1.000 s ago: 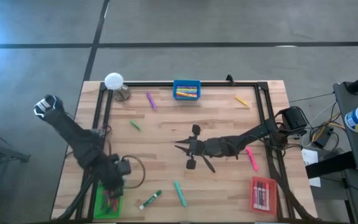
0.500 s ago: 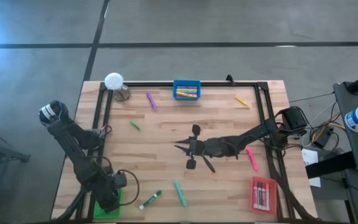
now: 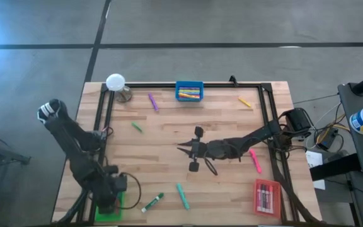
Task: Pick & Place Markers
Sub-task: Put the violet highlighter into the blue bin
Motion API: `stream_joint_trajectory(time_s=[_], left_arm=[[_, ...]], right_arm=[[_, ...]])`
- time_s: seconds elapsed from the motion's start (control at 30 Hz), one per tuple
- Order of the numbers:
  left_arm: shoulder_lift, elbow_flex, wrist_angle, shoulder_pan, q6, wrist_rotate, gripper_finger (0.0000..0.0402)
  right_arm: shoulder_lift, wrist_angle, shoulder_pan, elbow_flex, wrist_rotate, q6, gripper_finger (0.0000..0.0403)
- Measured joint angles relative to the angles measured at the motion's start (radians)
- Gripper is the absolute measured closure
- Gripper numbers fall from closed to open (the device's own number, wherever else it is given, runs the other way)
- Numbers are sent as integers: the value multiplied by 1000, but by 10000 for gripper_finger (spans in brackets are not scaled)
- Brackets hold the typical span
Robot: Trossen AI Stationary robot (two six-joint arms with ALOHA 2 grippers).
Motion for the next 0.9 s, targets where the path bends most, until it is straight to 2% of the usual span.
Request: stream_joint_trajectory(time_s=[0.13, 0.27, 0.37, 0.43, 0.6, 0.9], left_arm=[[-78, -29, 5, 80, 209, -163, 344], [-155, -123, 118, 208, 452, -215, 389], [-199, -203, 206, 322, 626, -231, 397], [-222, -257, 254, 404, 696, -279, 397], [-261, -388, 423, 619, 721, -408, 401], [-277, -620, 844, 919, 706, -415, 401]], right_arm=[[1, 3, 0, 0, -5, 22, 344], [1, 18, -3, 0, 0, 26, 344], [2, 19, -5, 0, 1, 16, 344], [2, 22, -7, 0, 1, 8, 344], [2, 24, -13, 0, 3, 0, 344], [2, 2, -13, 0, 4, 2, 344]])
